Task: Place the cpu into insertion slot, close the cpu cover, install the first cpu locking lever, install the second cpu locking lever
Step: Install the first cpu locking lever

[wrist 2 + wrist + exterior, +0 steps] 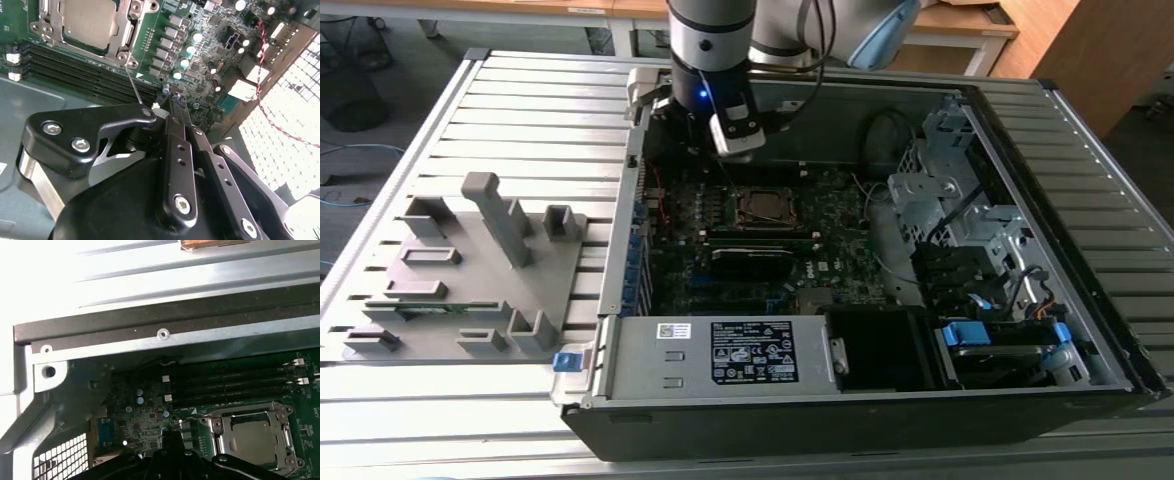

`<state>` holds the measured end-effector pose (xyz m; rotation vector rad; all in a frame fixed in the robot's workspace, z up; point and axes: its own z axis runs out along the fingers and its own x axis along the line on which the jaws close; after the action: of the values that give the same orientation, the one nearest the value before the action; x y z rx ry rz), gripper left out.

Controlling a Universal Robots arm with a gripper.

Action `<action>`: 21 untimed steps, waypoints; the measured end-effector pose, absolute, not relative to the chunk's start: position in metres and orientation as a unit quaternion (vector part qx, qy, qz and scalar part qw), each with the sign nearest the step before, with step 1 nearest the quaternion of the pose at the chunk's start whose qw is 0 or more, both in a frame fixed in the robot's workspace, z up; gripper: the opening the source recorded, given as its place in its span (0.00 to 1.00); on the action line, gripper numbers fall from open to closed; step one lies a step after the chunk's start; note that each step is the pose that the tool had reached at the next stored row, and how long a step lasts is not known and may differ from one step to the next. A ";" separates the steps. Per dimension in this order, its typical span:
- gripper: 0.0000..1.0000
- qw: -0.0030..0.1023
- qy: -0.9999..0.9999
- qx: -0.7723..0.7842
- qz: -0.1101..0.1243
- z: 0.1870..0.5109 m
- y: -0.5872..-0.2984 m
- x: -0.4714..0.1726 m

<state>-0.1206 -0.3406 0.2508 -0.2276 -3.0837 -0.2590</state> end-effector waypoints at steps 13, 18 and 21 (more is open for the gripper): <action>0.10 0.022 -0.990 -0.073 -0.117 0.248 -0.342 -0.121; 0.10 0.022 -0.990 -0.073 -0.117 0.247 -0.341 -0.120; 0.10 0.022 -0.990 -0.073 -0.117 0.247 -0.341 -0.116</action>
<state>-0.1161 -0.3405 0.2470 -0.2252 -3.0688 -0.3617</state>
